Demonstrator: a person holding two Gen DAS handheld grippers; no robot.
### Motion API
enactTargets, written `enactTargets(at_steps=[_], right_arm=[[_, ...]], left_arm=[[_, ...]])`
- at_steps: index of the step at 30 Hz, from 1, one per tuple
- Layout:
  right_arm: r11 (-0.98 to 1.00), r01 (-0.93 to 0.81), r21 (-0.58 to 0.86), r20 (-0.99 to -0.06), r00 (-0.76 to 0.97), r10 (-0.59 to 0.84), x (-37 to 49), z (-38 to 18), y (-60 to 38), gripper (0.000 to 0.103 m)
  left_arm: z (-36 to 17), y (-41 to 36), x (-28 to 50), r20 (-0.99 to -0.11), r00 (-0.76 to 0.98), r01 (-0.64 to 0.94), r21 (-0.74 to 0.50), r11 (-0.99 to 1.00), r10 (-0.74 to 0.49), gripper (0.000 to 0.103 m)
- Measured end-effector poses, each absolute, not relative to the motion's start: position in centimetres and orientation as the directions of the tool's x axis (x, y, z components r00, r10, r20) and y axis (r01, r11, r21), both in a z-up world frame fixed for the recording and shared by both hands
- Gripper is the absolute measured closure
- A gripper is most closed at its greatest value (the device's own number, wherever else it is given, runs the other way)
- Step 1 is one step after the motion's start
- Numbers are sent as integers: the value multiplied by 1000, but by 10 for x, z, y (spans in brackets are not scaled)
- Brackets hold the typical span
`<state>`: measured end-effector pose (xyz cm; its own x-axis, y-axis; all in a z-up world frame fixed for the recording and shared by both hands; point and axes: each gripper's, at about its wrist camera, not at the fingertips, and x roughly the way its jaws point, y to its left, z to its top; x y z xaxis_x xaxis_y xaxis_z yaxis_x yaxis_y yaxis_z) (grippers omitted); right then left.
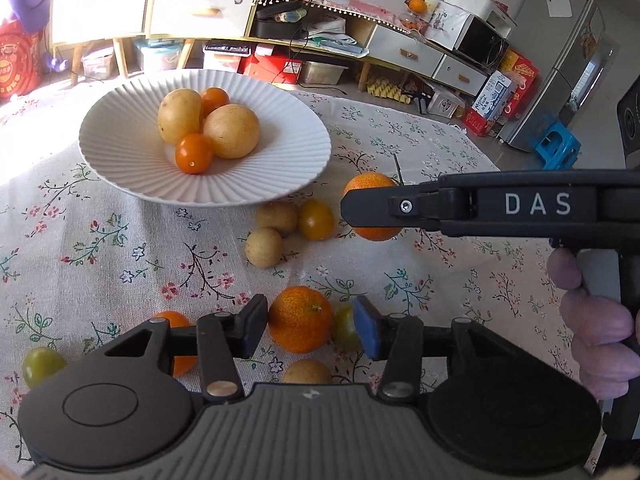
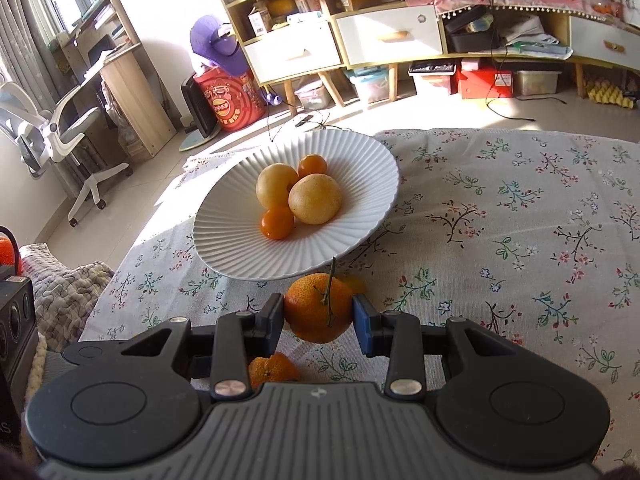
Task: Organize fruits
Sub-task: 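Lift both held fruits and carry them toward the white plate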
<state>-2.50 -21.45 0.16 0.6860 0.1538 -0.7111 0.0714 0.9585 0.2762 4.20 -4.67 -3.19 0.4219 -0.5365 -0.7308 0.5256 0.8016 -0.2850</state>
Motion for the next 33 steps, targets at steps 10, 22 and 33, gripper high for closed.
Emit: enactTargets(at_steps=[10, 22, 33], right_arm=[[960, 79, 270, -715, 684, 145, -27, 7, -218, 69], [962, 74, 262, -714, 685, 142, -28, 10, -216, 69], [967, 73, 243, -724, 677, 130, -28, 8, -217, 69]], left_arm=[[-32, -46, 41, -745, 369, 550, -306, 777, -555, 71], [-37, -63, 39, -761, 415, 560, -220, 799, -499, 81], [-40, -69, 40, -740, 468, 551, -183, 814, -483, 81]])
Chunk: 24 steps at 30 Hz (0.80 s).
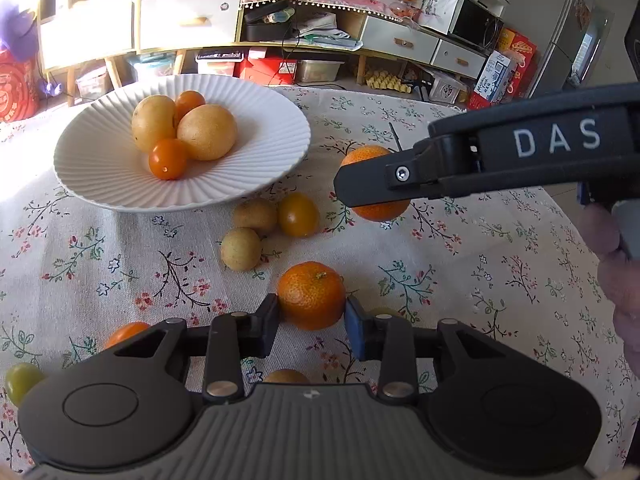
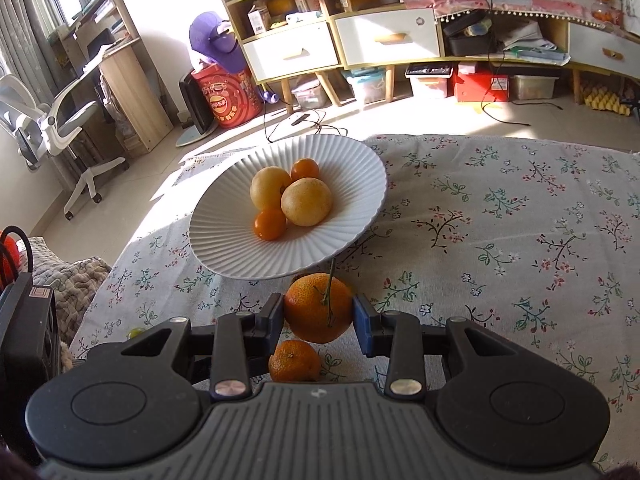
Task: Organize fruits
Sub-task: 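Lift both held fruits and carry them toward the white plate, then lower the orange and tangerine into the plate and open both tools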
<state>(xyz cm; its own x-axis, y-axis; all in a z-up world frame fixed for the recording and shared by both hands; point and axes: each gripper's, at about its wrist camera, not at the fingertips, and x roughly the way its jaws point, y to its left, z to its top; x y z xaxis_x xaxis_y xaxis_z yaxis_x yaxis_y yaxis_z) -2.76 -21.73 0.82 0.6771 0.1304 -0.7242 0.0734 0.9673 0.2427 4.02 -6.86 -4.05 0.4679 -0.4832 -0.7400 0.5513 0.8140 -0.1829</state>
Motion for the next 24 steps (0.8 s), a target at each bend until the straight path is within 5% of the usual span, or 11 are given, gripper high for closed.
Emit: enactTargets(at_steps=[12, 24], right_arm=[[972, 69, 226, -688, 717, 109, -5, 16, -225, 69], [978, 29, 208, -701, 702, 128, 65, -1, -238, 69]], left_arm=[[-2, -45, 53, -671, 538, 501, -232, 834, -510, 81], [-18, -57, 111, -696, 578, 400, -213, 891, -426, 81]])
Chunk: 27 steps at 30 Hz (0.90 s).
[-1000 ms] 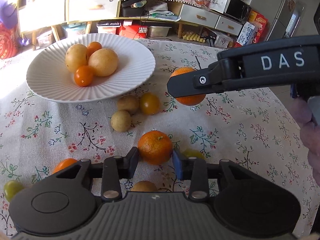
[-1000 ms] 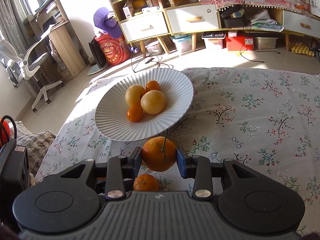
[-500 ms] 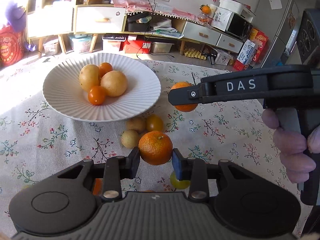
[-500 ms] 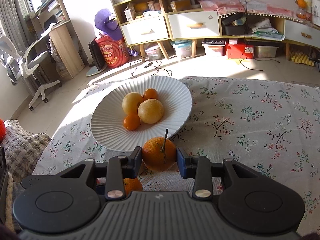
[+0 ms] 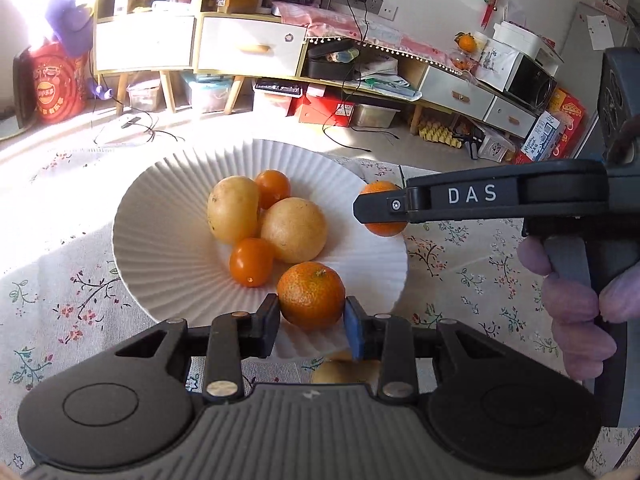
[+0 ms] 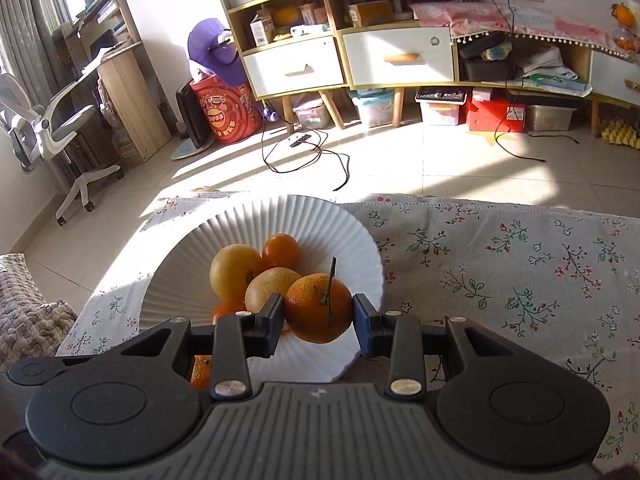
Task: Organize fruits
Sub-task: 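Lower the orange and tangerine into the plate and open both tools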
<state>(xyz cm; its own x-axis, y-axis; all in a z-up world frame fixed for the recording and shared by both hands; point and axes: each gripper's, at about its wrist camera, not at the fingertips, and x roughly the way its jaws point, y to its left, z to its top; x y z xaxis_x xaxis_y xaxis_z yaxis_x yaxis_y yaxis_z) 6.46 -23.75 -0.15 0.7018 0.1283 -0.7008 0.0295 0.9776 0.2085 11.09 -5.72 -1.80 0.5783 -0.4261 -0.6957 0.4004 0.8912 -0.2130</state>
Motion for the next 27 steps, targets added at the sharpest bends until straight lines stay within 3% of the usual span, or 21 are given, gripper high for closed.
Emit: enactTargets(at_steps=[19, 23, 27], right_arm=[[981, 31, 192, -719, 685, 119, 104, -13, -233, 66], [977, 35, 208, -702, 701, 125, 103, -6, -232, 52], [977, 38, 208, -686, 718, 118, 95, 4, -229, 41]], left_arm=[[-20, -55, 120, -701, 558, 404, -239, 883, -445, 79], [-18, -53, 119, -703, 553, 411, -237, 880, -447, 71], [-13, -51, 114, -703, 562, 416, -215, 883, -436, 55]])
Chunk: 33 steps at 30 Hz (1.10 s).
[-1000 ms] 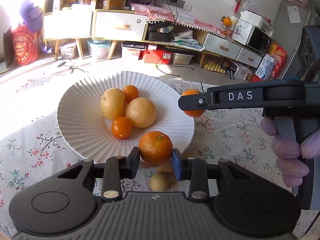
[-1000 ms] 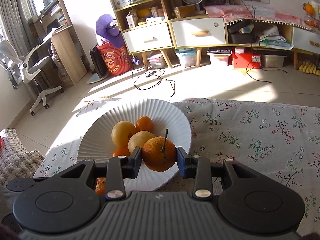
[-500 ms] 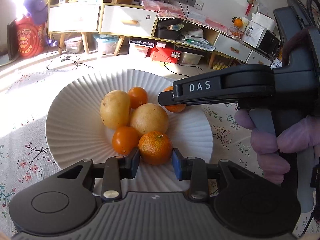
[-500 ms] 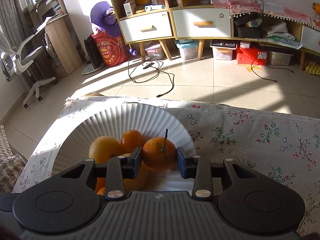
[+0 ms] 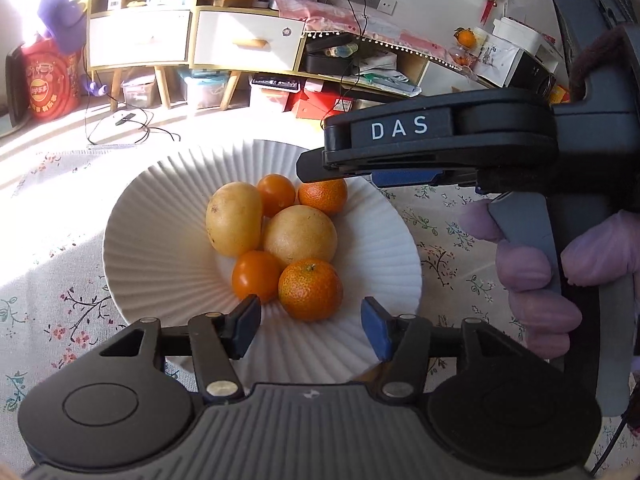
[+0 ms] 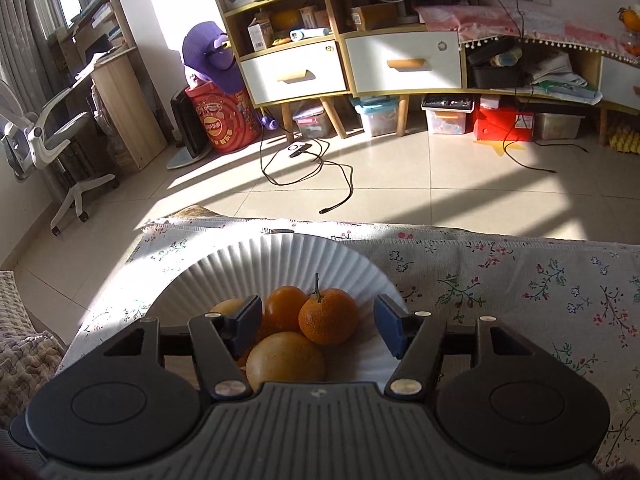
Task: Organize fruits
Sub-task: 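Lower the orange and tangerine into the plate and open both tools, then withdraw both tools from the plate toward the loose fruit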
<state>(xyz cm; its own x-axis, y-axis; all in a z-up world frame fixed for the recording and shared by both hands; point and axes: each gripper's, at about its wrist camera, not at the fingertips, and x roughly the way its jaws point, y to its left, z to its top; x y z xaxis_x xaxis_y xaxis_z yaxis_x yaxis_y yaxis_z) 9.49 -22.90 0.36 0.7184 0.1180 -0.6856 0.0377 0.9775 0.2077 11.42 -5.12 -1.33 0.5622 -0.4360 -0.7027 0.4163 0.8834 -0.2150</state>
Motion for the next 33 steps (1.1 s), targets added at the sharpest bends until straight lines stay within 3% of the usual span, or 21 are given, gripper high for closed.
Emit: enactTargets(at_steps=[5, 7, 11, 19, 33], right_arm=[[984, 58, 170, -682, 727, 75, 78, 11, -226, 27], [984, 65, 165, -682, 729, 66, 70, 13, -227, 24], [983, 86, 163, -677, 734, 49, 52, 18, -229, 13], [978, 109, 179, -675, 736, 42, 23, 26, -226, 5], [972, 114, 205, -702, 710, 64, -14, 16, -215, 3]], left_arm=[[-4, -47, 106, -695, 577, 416, -200, 887, -428, 44], [-1, -46, 104, -695, 581, 420, -190, 887, -424, 35], [6, -43, 94, -693, 583, 442, -168, 881, -425, 28], [18, -30, 79, -701, 590, 446, -131, 886, -401, 14], [14, 1, 59, -721, 613, 420, -48, 906, -323, 10]])
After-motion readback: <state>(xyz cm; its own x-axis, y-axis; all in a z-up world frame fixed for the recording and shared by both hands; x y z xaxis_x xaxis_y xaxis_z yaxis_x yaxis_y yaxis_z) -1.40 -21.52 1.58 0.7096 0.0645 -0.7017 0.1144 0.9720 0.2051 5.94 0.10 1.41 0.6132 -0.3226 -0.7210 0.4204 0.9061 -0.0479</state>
